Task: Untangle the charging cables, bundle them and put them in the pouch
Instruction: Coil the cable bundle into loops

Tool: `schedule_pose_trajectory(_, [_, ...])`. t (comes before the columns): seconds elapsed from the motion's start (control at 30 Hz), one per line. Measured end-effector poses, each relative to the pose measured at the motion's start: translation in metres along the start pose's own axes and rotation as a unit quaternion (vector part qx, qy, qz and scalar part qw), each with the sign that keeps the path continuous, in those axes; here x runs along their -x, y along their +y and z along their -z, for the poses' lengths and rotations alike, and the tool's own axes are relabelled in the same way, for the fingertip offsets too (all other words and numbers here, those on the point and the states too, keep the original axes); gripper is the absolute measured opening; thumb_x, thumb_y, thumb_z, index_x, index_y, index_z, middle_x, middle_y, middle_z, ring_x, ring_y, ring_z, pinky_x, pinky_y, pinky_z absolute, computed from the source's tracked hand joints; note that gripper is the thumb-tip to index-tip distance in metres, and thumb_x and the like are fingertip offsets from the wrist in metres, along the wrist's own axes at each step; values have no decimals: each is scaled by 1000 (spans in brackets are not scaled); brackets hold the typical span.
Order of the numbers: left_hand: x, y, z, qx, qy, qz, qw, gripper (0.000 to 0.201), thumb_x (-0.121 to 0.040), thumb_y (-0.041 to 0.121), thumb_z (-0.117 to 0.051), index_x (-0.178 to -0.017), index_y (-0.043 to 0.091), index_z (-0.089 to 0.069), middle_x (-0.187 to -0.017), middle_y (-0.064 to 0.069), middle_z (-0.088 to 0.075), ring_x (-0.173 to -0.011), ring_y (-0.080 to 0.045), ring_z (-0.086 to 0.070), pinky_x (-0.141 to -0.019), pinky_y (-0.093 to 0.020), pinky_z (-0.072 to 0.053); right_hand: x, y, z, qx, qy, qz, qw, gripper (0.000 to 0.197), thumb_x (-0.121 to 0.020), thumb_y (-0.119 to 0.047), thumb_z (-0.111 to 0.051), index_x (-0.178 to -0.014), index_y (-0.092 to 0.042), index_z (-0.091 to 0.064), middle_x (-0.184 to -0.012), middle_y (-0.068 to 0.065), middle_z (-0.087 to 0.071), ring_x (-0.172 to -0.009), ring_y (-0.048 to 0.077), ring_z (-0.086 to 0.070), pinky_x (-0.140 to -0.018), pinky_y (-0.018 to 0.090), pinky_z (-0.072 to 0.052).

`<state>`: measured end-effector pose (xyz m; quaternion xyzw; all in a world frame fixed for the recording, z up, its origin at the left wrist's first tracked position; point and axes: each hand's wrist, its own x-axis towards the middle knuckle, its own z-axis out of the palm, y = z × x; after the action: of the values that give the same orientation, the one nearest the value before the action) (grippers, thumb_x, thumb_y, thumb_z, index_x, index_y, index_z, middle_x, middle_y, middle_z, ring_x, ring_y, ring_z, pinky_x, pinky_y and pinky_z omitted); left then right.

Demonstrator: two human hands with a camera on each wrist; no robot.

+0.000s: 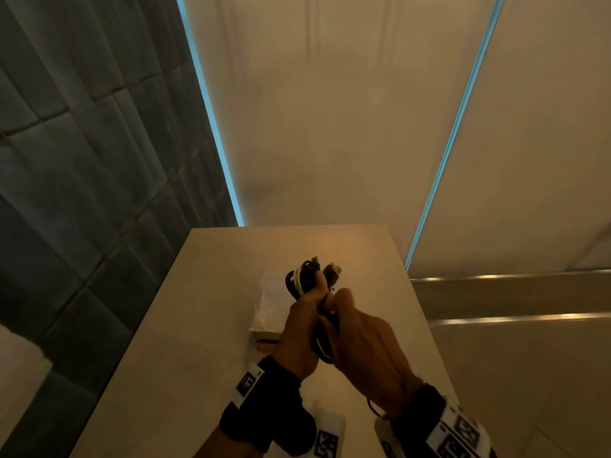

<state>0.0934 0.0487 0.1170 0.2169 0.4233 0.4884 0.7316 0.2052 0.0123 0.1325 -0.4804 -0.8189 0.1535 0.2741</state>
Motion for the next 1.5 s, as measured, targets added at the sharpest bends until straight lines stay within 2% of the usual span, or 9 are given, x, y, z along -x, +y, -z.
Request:
schedule_pose_trajectory(0.1, [-13, 15, 7, 57, 38, -21, 997, 43, -75, 54, -65, -65, 16, -48, -58, 0, -44, -51, -12, -43, -44, -20, -40, -3, -2, -2, -57, 19, -40, 997, 18, -100, -45, -35, -106, -30, -27, -66, -8, -54, -47, 9, -49, -46, 22, -40])
schedule_pose_trajectory(0.23, [-20, 50, 7, 95, 55, -98, 989, 43, -83, 50, -59, -59, 19, -41, -44, 5, -38, -39, -9, -38, -47, -24, -38, 10, 7, -11, -165, 23, -35, 985, 38, -97, -53, -31, -91, -20, -48, -55, -6, -48, -45, 11, -42, -45, 28, -33])
schedule_pose_trajectory(0.43, [-21, 82, -2, 49, 5, -188, 981, 46, -79, 49, -61, -54, 22, -34, -41, 7, -25, -35, -8, -25, -43, -25, -29, 51, 44, -32, -489, -100, -143, 855, 46, -92, -56, -47, -78, -13, -59, -63, -1, -43, -53, 13, -37, -51, 31, -33])
schedule_pose_trajectory(0.6, [-18, 88, -1, 18, 3, -220, 975, 43, -77, 45, -64, -53, 21, -38, -42, 6, -28, -37, -9, -27, -45, -25, -31, 75, 101, -20, -217, -187, -175, 942, 24, -97, -26, -53, -103, -44, -67, -102, -7, -64, -101, 10, -59, -96, 32, -47])
schedule_pose_trajectory(0.73, [-13, 86, -18, -32, -18, -237, 971, 22, -80, 23, -70, -65, 17, -55, -45, 5, -36, -40, -10, -37, -50, -24, -40, 38, 73, 3, -270, -47, -148, 950, 42, -88, -66, -35, -123, -51, -53, -136, -26, -48, -127, -14, -39, -100, 10, -33])
schedule_pose_trajectory(0.87, [-13, 82, -40, -66, -19, -204, 976, 23, -75, 37, -72, -71, 18, -60, -57, 2, -52, -57, -12, -51, -60, -26, -45, -11, 11, -2, -421, -3, -63, 905, 46, -96, -49, -35, -91, -18, -69, -93, -4, -70, -89, 9, -65, -78, 16, -49])
schedule_pose_trajectory(0.97, [-14, 93, -40, -97, -1, -158, 983, 29, -82, 45, -65, -69, 19, -60, -72, 2, -60, -76, -14, -56, -77, -30, -47, -14, -1, -18, -524, 31, -80, 847, 41, -90, -51, -45, -74, -15, -55, -63, 12, -44, -51, 19, -42, -47, 27, -37])
schedule_pose_trajectory(1.3, [1, 110, -5, 20, -45, -45, 998, 35, -82, 36, -65, -55, 19, -49, -43, 6, -44, -39, -7, -43, -49, -23, -38, 27, 47, -23, -543, -221, -192, 787, 39, -88, -52, -58, -67, -20, -47, -54, -3, -34, -42, 11, -28, -45, 28, -25])
schedule_pose_trajectory(1.5, [16, 85, 20, -40, -92, -3, 995, 33, -81, 25, -65, -55, 17, -46, -43, 6, -38, -35, -7, -36, -42, -22, -38, 18, 83, 42, -464, -281, -172, 823, 51, -76, -64, -65, -70, -14, -56, -59, 0, -27, -47, 12, -21, -43, 24, -22])
